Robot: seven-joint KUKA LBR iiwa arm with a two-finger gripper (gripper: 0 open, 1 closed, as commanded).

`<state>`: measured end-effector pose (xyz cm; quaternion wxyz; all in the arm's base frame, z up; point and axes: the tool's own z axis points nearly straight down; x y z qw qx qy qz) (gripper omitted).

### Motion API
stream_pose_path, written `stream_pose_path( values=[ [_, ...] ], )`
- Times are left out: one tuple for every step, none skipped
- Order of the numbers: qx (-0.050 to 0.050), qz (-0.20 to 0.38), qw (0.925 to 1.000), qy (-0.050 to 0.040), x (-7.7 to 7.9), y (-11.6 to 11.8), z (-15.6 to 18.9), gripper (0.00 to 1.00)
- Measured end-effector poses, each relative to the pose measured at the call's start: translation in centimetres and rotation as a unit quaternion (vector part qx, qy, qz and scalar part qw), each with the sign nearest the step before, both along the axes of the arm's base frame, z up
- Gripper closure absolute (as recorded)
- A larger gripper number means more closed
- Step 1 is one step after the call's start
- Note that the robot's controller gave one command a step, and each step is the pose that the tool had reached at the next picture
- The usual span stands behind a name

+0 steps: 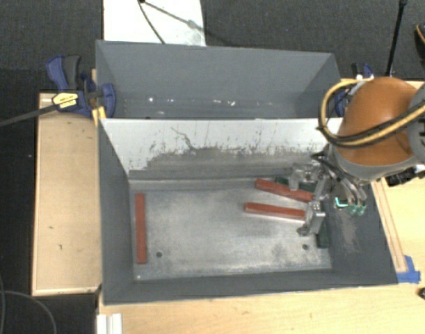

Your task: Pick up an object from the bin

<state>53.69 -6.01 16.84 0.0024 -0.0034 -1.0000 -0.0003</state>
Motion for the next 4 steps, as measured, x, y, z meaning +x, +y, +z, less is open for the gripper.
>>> stream_pose_path(
  values=[
    [0.001,0.103,0.9946,-0.0011,2.5,2.7,-10.1,0.00],
    [0.000,0.104,0.9946,-0.0035,2.6,2.5,-9.8,1.00],
    [-0.001,0.211,0.9775,-0.0076,4.3,3.4,1.8,1.00],
    [-0.001,0.316,0.9488,-0.0072,5.4,2.5,8.9,1.00]
  ],
)
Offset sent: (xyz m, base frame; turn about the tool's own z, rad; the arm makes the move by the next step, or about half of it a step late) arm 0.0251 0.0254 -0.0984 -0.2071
